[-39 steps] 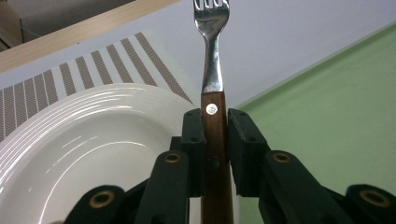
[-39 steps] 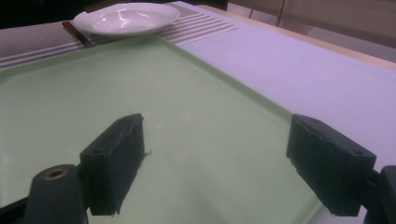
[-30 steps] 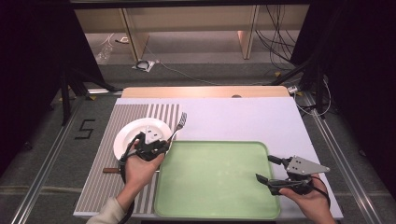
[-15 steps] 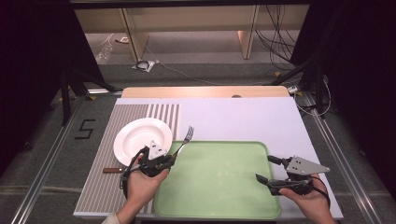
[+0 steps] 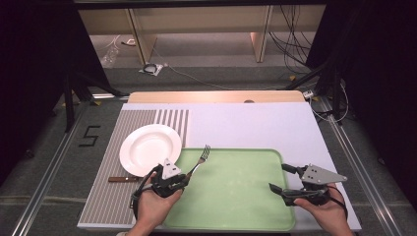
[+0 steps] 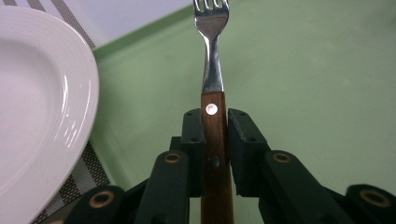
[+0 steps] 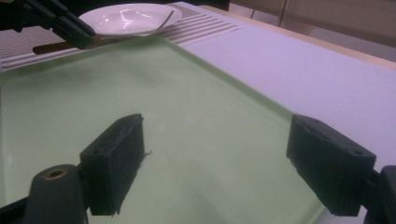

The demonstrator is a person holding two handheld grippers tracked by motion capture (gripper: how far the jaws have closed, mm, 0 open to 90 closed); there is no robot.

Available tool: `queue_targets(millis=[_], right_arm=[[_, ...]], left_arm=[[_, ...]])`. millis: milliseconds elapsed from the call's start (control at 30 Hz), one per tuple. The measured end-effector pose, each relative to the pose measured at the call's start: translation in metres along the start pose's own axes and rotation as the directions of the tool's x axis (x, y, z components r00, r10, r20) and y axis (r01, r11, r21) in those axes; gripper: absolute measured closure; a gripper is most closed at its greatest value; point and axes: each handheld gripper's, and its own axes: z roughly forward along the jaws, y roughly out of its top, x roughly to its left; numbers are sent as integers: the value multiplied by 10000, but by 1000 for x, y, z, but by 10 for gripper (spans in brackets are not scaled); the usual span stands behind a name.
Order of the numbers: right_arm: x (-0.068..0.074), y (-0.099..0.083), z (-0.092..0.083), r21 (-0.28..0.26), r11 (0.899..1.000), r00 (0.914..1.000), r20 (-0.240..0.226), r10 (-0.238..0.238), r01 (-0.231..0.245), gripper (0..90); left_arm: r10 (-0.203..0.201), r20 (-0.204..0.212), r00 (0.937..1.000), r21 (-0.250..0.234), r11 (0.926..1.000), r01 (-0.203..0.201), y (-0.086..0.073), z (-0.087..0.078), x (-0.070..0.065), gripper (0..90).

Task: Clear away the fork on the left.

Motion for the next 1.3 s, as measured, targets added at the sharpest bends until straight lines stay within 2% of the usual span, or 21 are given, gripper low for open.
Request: queue_targets(millis=[100, 300, 633, 1033, 1300], right_arm=[[0, 0, 0, 29, 10000, 10000, 4, 5, -5, 203], [0, 0, 0, -9, 10000, 10000, -20, -8, 8, 202], [0, 0, -1, 34, 10000, 10000, -8, 19, -19, 202], [-1, 0, -1, 19, 10000, 10000, 6, 10, -10, 202], [-1, 1, -2, 33, 10000, 10000, 27, 39, -39, 202]], left_arm=[[-56, -7, 10000, 102, 9999, 56, -2, 2, -1, 770], [150, 96, 9998, 369, 9992, -154, -6, 5, -8, 770], [171, 271, 9995, 771, 9968, -191, -12, 12, -14, 769], [190, 180, 9997, 1238, 9921, -211, -19, 16, -18, 769], [156, 100, 9998, 1253, 9920, -168, -21, 16, -19, 767]])
